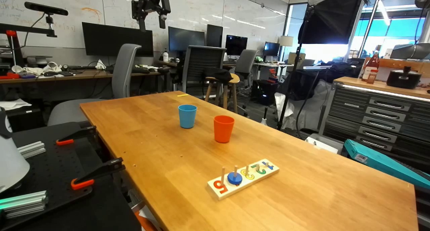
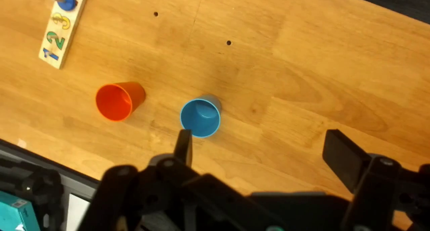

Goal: Place the blue cup inside the orange cup

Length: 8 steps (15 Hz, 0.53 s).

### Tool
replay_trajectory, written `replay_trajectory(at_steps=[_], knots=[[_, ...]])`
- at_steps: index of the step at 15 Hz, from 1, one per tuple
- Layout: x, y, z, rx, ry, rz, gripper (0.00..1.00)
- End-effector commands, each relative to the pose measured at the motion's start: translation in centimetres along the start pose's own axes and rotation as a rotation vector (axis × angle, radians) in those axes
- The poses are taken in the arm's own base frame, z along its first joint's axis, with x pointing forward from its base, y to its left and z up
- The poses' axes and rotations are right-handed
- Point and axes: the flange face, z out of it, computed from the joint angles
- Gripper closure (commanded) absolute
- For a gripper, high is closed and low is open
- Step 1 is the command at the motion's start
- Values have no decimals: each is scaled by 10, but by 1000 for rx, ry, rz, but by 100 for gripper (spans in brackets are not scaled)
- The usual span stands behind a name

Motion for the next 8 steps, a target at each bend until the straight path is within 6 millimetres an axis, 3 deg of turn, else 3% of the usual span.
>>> replay_trajectory(at_steps=[1, 4, 8], knots=[[23, -44, 37, -89, 33, -108, 0], [41, -62, 79, -136, 21, -170, 0], [62, -54, 134, -165, -29, -188, 0]])
